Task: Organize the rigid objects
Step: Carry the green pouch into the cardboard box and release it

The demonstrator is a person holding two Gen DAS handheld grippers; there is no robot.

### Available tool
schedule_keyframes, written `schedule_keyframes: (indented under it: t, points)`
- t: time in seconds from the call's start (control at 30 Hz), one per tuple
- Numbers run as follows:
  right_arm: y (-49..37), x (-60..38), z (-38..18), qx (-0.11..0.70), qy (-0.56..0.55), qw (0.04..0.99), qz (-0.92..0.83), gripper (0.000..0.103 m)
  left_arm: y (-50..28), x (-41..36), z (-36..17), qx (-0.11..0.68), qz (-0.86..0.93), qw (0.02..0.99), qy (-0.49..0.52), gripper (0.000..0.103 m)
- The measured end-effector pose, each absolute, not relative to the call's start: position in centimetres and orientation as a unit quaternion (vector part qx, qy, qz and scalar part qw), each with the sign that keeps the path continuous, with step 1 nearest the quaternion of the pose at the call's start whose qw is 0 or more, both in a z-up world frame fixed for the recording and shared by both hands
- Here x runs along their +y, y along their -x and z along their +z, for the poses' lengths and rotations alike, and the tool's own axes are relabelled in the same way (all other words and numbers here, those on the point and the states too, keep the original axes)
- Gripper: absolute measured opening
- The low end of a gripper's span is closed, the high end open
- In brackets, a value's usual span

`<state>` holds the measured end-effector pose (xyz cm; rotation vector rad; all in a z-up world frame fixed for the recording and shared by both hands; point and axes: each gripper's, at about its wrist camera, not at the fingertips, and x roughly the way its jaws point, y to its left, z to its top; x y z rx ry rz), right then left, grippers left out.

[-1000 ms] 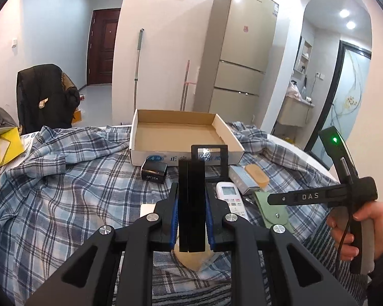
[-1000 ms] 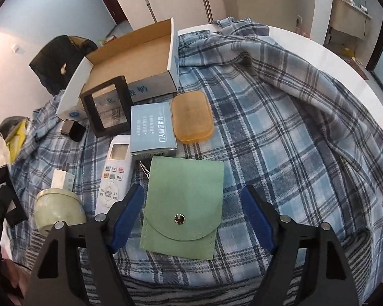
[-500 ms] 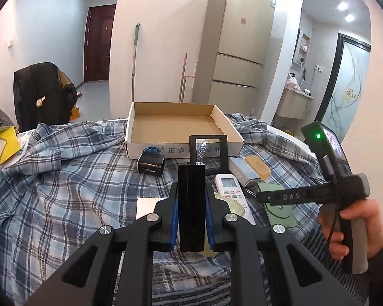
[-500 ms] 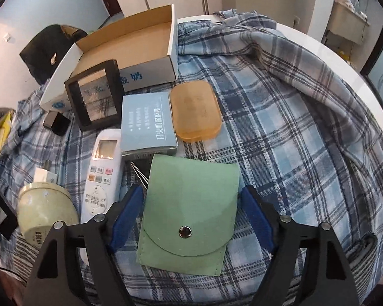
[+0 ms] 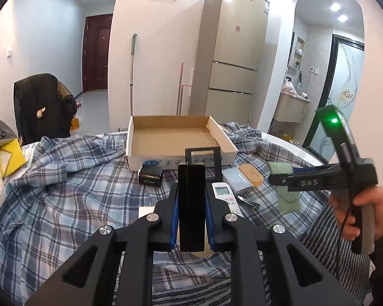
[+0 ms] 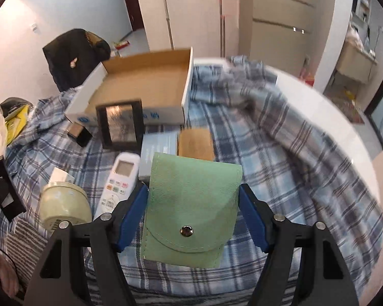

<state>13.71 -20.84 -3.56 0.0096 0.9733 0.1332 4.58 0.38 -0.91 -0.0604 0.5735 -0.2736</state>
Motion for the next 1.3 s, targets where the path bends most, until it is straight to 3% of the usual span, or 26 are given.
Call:
schedule_keyframes:
  t: [0.37, 0.6, 0.77, 1.0, 1.3]
  points:
    - [-13.8, -18.8, 1.6, 0.398, 0.031, 0.912, 0.097, 0.071, -5.5, 0.6, 4.5, 0.238, -0.127, 0.963, 0.016, 0.019]
    - [-16.9, -17.2, 5.4, 0.351, 0.022, 0.931, 0.097, 0.071, -10.4, 0.3, 6.9, 0.229, -0.139, 0.963, 0.014, 0.019]
    - [-20.9, -16.2, 6.4, 0.346, 0.009, 0.935, 0.083, 0.071, -14.9, -0.1, 7.8, 0.182, -0.117, 0.976, 0.028, 0.019]
    - [-26.0, -14.7, 4.9, 0.348, -0.017, 0.934, 0.084, 0.071, -21.8, 0.2, 5.1, 0.211, -0.107, 0.971, 0.041, 0.019]
    - [-28.6, -14.0, 0.8, 0.338, -0.016, 0.936, 0.094, 0.071, -26.8, 1.8, -2.3, 0.298, -0.103, 0.948, 0.043, 0.019]
